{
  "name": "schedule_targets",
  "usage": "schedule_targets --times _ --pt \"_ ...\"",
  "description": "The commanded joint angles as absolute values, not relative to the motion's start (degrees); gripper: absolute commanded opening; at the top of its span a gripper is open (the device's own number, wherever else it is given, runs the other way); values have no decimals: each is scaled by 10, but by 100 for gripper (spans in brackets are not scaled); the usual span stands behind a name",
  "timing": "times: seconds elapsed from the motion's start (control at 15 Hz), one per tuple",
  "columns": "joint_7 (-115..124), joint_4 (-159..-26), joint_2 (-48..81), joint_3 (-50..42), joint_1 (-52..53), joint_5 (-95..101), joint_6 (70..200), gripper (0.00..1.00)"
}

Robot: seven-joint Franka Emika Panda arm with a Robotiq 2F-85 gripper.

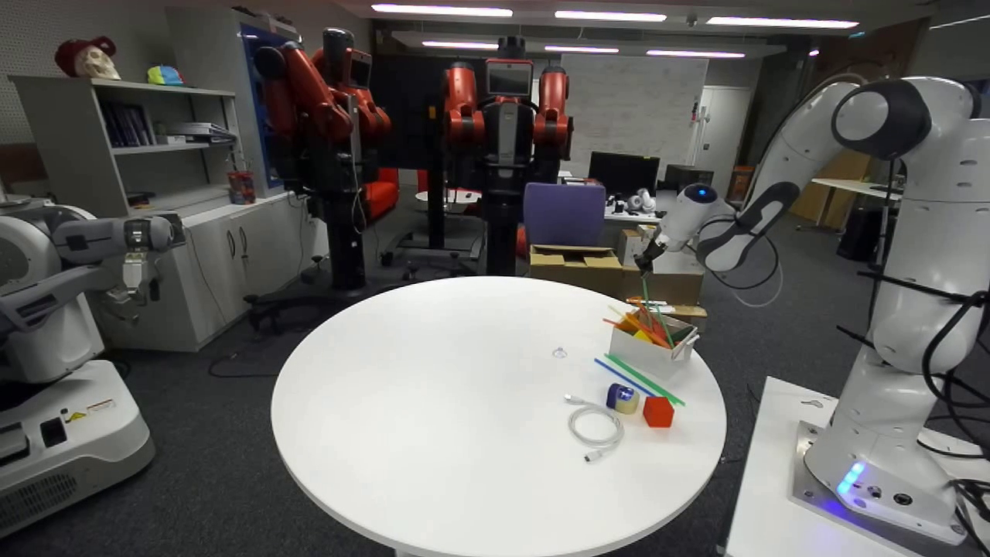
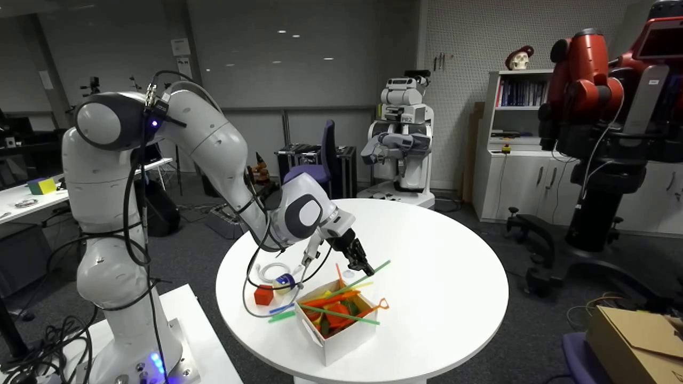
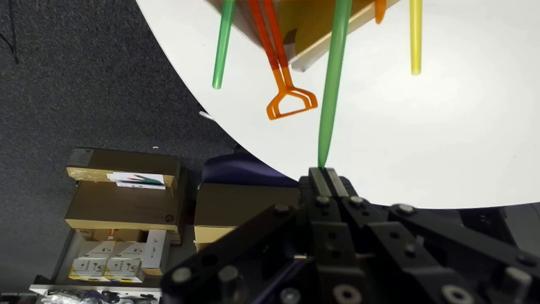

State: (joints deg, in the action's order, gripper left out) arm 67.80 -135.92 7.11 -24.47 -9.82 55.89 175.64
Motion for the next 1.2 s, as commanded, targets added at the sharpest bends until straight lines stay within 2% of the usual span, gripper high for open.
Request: schedule_targets --times 0.0,0.8,1.13 --pt "699 -1373 69 -251 -90 584 1738 0" --pt "685 -1382 20 -244 -92 565 1697 0" --pt "663 -1387 2 -228 -89 535 1622 0"
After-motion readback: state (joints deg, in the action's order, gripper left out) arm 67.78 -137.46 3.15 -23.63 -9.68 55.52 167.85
